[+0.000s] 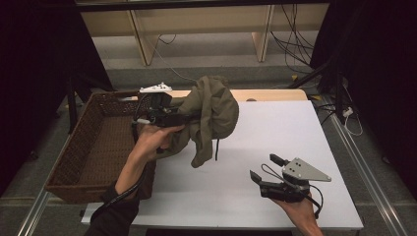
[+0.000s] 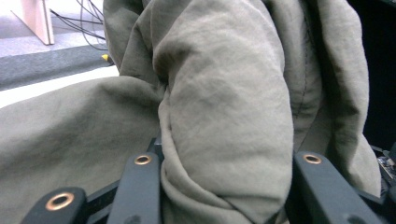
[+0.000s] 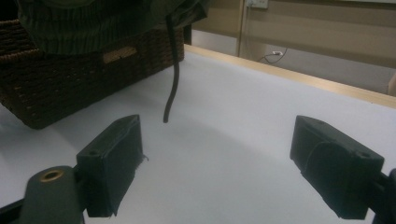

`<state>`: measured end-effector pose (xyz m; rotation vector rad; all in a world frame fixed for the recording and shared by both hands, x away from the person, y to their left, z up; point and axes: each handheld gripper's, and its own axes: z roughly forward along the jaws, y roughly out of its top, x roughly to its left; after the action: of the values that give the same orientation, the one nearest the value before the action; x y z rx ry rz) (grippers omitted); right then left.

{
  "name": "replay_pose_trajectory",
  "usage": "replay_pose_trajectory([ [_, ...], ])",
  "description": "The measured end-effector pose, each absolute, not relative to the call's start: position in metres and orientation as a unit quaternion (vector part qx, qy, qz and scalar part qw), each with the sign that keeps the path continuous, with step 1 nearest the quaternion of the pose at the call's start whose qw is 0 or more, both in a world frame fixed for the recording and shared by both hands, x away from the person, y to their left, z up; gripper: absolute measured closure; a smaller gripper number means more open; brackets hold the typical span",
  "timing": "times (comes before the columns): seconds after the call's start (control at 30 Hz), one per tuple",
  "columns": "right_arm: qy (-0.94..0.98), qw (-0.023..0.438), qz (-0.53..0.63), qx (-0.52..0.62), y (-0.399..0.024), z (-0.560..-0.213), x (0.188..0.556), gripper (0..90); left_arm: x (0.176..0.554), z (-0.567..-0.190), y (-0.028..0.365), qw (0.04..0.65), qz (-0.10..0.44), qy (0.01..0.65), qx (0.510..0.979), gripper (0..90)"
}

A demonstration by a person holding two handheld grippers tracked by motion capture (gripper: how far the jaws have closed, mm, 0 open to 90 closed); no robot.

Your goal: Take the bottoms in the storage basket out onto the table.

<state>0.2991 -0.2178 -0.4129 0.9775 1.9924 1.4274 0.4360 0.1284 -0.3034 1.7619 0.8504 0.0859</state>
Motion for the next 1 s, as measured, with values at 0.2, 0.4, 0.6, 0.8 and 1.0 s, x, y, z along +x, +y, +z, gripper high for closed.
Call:
replay_pose_trajectory([
  [0.2,0.731,0.249,0.524,0.359,-0.218,-0.413,0.299,17.9,0.439,-0.307,0.117,0.555,0.029,0.355,0.751,59.8],
  [0.4,0.731,0.250,0.523,0.360,-0.218,-0.413,0.299,17.9,0.440,-0.307,0.113,0.560,0.025,0.353,0.749,59.8],
  [0.6,0.731,0.249,0.524,0.359,-0.218,-0.413,0.299,17.9,0.441,-0.307,0.106,0.561,0.022,0.351,0.750,59.8],
  [0.8,0.730,0.250,0.525,0.359,-0.218,-0.413,0.299,17.9,0.443,-0.307,0.101,0.569,0.013,0.347,0.745,59.8],
  [1.0,0.730,0.250,0.525,0.359,-0.218,-0.413,0.298,17.9,0.444,-0.308,0.094,0.569,0.010,0.344,0.747,59.8],
])
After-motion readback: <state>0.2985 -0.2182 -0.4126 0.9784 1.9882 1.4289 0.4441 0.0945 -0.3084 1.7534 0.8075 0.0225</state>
